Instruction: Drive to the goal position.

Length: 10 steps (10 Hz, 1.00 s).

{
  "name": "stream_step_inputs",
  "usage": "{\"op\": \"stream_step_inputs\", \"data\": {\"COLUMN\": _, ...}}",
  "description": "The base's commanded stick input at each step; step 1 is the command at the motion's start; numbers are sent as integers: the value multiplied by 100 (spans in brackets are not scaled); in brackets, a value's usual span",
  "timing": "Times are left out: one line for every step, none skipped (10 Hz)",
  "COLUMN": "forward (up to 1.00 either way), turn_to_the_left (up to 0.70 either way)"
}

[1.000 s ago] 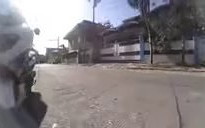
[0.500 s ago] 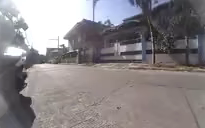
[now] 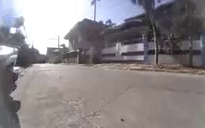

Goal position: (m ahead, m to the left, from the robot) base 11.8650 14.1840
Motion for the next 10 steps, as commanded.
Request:
{"op": "stream_step_inputs", "data": {"forward": 70, "turn_to_the_left": 15}}
{"op": "stream_step_inputs", "data": {"forward": 70, "turn_to_the_left": 35}}
{"op": "stream_step_inputs", "data": {"forward": 70, "turn_to_the_left": 35}}
{"op": "stream_step_inputs", "data": {"forward": 70, "turn_to_the_left": 35}}
{"op": "stream_step_inputs", "data": {"forward": 70, "turn_to_the_left": 35}}
{"op": "stream_step_inputs", "data": {"forward": 70, "turn_to_the_left": 35}}
{"op": "stream_step_inputs", "data": {"forward": 70, "turn_to_the_left": 35}}
{"op": "stream_step_inputs", "data": {"forward": 70, "turn_to_the_left": 35}}
{"op": "stream_step_inputs", "data": {"forward": 70, "turn_to_the_left": 35}}
{"op": "stream_step_inputs", "data": {"forward": 70, "turn_to_the_left": 35}}
